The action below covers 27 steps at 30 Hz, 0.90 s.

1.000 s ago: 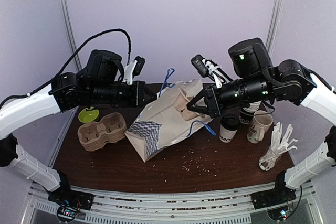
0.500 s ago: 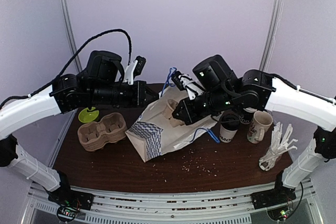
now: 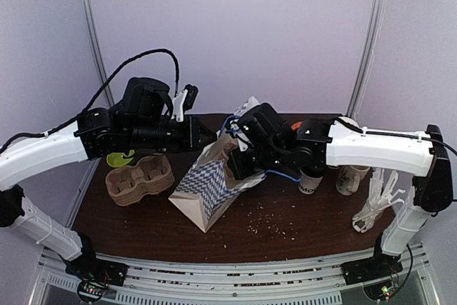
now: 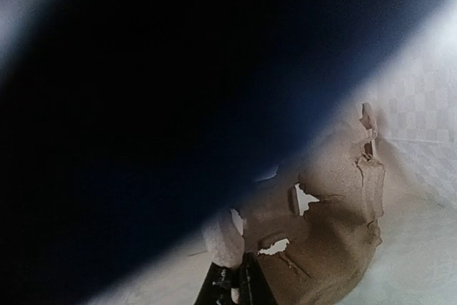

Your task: Pack the takeout coffee

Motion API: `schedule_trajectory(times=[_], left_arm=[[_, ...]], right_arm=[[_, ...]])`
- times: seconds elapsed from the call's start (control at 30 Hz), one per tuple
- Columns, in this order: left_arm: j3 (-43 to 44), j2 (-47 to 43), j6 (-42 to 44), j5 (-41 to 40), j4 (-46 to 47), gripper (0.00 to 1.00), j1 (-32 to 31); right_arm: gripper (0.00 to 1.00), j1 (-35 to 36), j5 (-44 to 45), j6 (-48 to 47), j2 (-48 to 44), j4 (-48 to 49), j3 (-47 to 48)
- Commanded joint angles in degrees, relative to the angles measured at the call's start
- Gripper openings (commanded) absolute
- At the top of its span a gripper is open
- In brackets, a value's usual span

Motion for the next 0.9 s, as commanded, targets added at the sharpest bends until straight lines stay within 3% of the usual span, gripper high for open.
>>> schedule_trajectory(times=[0.0,0.23,0.43,0.63,0.87], left_arm=[[0.01,0.34,-1.66,0.31,6.41,0.0,-0.27],[0.37,0.83,-1.37,0.44,6.72,0.0,-0.27],[0.16,0.6,-1.01,-0.3,5.98,0.0,-0.27],[-1.71,-0.43,-1.01,-1.39,5.44,0.0,-0.27],[-2.81,-1.28,-0.2,-2.21,3.73,0.0,-0.27]], right_arm=[[0.0,-0.17,-0.41,0.97,3.06,2.9,-0.6],[0.0,0.04,-7.97,0.69,4.16,3.39,-0.66],[0.39,0.26,-11.56,0.46,0.3,2.22,-1.2],[0.69,0.27,-14.41,1.31,-5.42,-0.02,0.06],[0.88,0.32,-17.59,-0.3,-12.46,-8.16,4.96]])
